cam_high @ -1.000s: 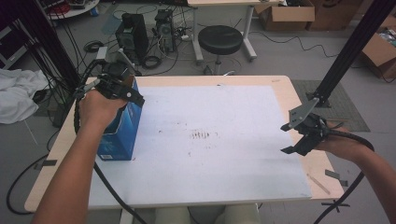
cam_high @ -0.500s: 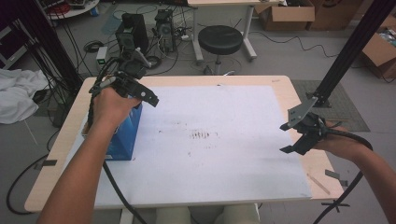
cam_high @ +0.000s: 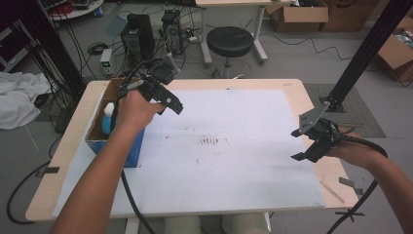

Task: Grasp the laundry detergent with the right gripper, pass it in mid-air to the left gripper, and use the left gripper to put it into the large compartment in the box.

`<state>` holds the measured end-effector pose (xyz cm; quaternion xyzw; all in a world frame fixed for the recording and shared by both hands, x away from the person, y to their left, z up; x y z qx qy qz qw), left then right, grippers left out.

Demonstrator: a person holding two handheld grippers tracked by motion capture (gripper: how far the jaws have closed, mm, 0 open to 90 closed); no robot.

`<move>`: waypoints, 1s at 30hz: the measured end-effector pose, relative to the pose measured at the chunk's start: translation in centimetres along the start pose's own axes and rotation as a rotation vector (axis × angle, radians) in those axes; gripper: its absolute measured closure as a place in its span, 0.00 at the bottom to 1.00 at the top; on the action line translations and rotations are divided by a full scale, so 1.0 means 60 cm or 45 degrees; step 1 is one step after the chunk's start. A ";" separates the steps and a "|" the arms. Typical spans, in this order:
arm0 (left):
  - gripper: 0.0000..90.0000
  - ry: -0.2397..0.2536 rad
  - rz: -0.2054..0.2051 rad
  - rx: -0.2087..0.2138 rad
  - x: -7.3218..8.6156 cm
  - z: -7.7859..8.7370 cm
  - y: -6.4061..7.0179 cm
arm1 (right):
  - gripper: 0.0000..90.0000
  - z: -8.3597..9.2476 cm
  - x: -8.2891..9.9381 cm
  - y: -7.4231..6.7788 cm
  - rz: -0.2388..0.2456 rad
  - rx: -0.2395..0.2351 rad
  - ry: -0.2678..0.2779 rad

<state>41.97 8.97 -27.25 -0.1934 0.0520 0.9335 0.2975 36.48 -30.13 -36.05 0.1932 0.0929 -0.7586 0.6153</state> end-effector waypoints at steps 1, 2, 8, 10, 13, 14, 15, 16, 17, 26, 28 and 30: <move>0.21 -0.011 -0.019 0.014 -0.006 -0.003 0.006 | 0.23 0.000 -0.001 0.000 0.000 0.000 0.000; 0.21 -0.015 -0.028 0.020 -0.009 -0.005 0.010 | 0.23 -0.001 -0.002 0.001 0.002 0.001 0.000; 0.21 -0.036 -0.083 0.037 -0.024 -0.017 0.031 | 0.23 -0.002 -0.004 0.003 0.007 -0.002 -0.001; 0.21 -0.041 -0.099 0.043 -0.028 -0.022 0.038 | 0.23 -0.003 -0.003 0.003 0.003 -0.001 -0.002; 0.21 -0.039 -0.129 0.059 -0.036 -0.028 0.050 | 0.23 -0.003 -0.003 0.006 0.000 -0.002 -0.003; 0.21 -0.041 -0.136 0.068 -0.038 -0.030 0.053 | 0.23 -0.003 -0.003 0.006 0.000 -0.003 -0.004; 0.21 -0.046 -0.145 0.074 -0.040 -0.033 0.057 | 0.23 -0.004 -0.003 0.007 0.000 -0.004 -0.006; 0.21 -0.053 -0.157 0.078 -0.042 -0.035 0.060 | 0.23 -0.004 -0.003 0.008 -0.001 -0.005 -0.006; 0.21 -0.058 -0.165 0.082 -0.044 -0.037 0.063 | 0.23 -0.004 -0.003 0.008 0.000 -0.004 -0.006; 0.21 -0.067 -0.203 0.102 -0.051 -0.047 0.075 | 0.23 -0.005 -0.003 0.009 -0.001 -0.006 -0.015; 0.21 -0.070 -0.217 0.106 -0.053 -0.047 0.075 | 0.23 -0.004 -0.005 0.010 -0.004 -0.005 -0.012; 0.21 -0.067 -0.222 0.108 -0.053 -0.048 0.075 | 0.23 -0.005 -0.007 0.009 -0.003 -0.006 -0.011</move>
Point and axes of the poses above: each handheld gripper's, and its own axes: z roughly backward along the jaws, x roughly out of its underside, y roughly to its right, the point moved 6 cm from there along -z, roughly forward along the jaws, and after that the axes turned 1 degree about -y, right-handed, at the moved point
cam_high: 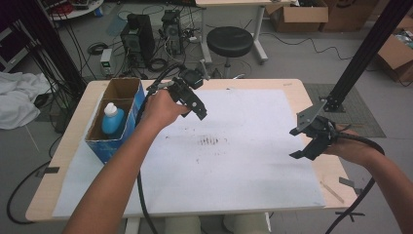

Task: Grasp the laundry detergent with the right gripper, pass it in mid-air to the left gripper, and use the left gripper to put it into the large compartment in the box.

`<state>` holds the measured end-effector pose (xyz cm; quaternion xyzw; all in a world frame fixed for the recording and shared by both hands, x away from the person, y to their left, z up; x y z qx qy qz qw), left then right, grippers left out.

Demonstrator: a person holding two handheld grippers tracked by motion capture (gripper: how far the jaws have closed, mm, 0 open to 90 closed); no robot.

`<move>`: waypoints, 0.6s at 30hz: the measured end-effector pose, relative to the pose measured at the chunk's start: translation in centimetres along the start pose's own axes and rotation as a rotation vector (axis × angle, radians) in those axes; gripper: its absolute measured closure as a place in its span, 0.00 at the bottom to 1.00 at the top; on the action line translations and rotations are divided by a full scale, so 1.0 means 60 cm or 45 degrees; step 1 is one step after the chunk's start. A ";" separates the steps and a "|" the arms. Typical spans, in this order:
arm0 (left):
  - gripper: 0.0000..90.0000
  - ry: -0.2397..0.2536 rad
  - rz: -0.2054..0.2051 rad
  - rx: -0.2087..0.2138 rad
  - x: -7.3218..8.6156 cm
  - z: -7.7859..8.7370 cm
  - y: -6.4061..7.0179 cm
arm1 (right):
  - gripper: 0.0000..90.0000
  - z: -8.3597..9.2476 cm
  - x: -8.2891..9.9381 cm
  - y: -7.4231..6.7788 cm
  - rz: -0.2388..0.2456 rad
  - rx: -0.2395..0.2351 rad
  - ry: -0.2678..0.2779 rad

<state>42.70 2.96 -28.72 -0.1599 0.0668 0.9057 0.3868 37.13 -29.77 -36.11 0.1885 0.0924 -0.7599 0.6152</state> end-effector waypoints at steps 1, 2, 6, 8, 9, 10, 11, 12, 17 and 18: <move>0.21 0.000 0.000 0.000 0.000 0.000 0.000 | 0.23 0.000 0.000 0.000 0.000 0.000 0.000; 0.21 0.000 -0.002 0.003 0.000 0.000 0.000 | 0.23 -0.001 -0.001 -0.001 -0.001 -0.002 -0.004; 0.21 -0.006 -0.002 0.005 0.002 -0.001 0.000 | 0.23 -0.003 -0.005 -0.001 0.003 -0.006 -0.005; 0.21 -0.009 -0.007 0.003 0.003 -0.001 -0.001 | 0.23 -0.003 -0.006 -0.001 0.004 -0.008 -0.008; 0.21 -0.010 -0.006 0.001 0.004 -0.001 -0.001 | 0.23 -0.004 -0.007 -0.001 0.007 -0.008 -0.007; 0.21 -0.007 -0.004 0.003 0.004 -0.001 -0.001 | 0.23 -0.003 -0.008 -0.001 0.007 -0.008 -0.006; 0.21 -0.006 -0.004 0.004 0.004 -0.001 -0.001 | 0.23 -0.004 -0.008 -0.002 0.006 -0.009 -0.007; 0.21 -0.006 -0.004 0.004 0.004 0.000 -0.001 | 0.23 -0.004 -0.009 -0.002 0.008 -0.010 -0.007; 0.21 -0.013 -0.014 0.002 0.005 0.000 0.000 | 0.23 -0.004 -0.010 -0.002 0.008 -0.013 -0.008; 0.21 -0.009 -0.013 0.002 0.004 0.000 0.001 | 0.23 -0.004 -0.010 -0.003 0.006 -0.013 -0.007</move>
Point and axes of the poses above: each handheld gripper's, and its own axes: z roughly backward along the jaws, x roughly out of its underside, y roughly to its right, the point moved 6 cm from there along -z, roughly forward along the jaws, and after that the axes turned 1 degree about -y, right-handed, at the moved point
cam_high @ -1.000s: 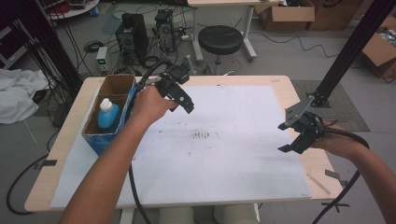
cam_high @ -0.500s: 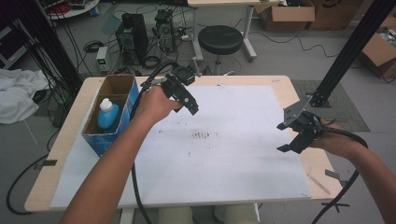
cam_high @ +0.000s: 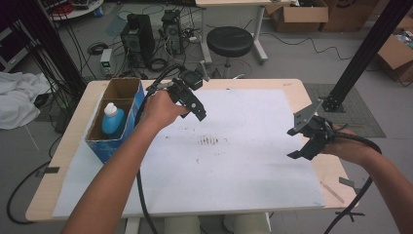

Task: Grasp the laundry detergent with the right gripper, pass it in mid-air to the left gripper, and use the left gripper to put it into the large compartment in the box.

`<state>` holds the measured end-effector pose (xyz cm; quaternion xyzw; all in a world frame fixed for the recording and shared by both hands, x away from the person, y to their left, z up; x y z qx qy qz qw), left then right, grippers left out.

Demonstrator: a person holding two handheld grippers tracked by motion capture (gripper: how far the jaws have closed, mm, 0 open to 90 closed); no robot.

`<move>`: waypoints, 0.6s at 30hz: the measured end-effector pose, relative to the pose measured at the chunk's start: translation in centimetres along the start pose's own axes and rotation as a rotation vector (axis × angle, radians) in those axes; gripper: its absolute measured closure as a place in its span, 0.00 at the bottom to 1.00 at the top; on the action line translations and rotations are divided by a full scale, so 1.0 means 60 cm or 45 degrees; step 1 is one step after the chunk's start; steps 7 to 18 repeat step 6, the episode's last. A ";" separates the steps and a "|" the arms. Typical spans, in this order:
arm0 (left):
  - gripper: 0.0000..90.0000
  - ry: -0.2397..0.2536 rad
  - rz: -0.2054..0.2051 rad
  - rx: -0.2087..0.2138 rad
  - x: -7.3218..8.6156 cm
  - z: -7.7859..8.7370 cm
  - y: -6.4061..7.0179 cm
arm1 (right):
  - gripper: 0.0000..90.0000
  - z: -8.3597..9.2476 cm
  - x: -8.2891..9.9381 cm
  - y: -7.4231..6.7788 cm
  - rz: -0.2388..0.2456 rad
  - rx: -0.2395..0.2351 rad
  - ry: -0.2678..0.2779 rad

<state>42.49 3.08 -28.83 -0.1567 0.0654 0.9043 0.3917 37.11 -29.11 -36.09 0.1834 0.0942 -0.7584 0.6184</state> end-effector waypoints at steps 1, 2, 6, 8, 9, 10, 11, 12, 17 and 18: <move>0.21 0.001 0.001 -0.002 0.000 0.001 0.000 | 0.23 0.000 0.000 0.000 0.005 0.000 0.001; 0.21 0.002 0.002 -0.003 0.000 0.001 0.000 | 0.23 0.000 0.000 0.000 0.004 -0.001 -0.001; 0.22 0.000 -0.001 -0.002 0.001 0.002 0.001 | 0.23 0.001 0.000 -0.001 -0.001 -0.003 0.001; 0.22 0.000 -0.001 -0.002 0.001 0.002 0.001 | 0.23 0.001 0.000 -0.001 -0.001 -0.003 0.001; 0.22 0.000 -0.001 -0.002 0.001 0.002 0.001 | 0.23 0.001 0.000 -0.001 -0.001 -0.003 0.001; 0.22 0.000 -0.001 -0.002 0.001 0.002 0.001 | 0.23 0.001 0.000 -0.001 -0.001 -0.003 0.001; 0.22 0.000 -0.001 -0.002 0.001 0.002 0.001 | 0.23 0.001 0.000 -0.001 -0.001 -0.003 0.001; 0.22 0.000 -0.001 -0.002 0.001 0.002 0.001 | 0.23 0.001 0.000 -0.001 -0.001 -0.003 0.001; 0.22 0.000 -0.001 -0.002 0.001 0.002 0.001 | 0.23 0.001 0.000 -0.001 -0.001 -0.003 0.001; 0.22 0.000 -0.001 -0.002 0.001 0.002 0.001 | 0.23 0.001 0.000 -0.001 -0.001 -0.003 0.001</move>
Point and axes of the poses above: each handheld gripper's, and its own axes: z roughly backward along the jaws, x roughly out of its underside, y roughly to its right, the point moved 6 cm from there along -z, roughly forward along the jaws, and after that the axes turned 1 degree about -y, right-handed, at the moved point
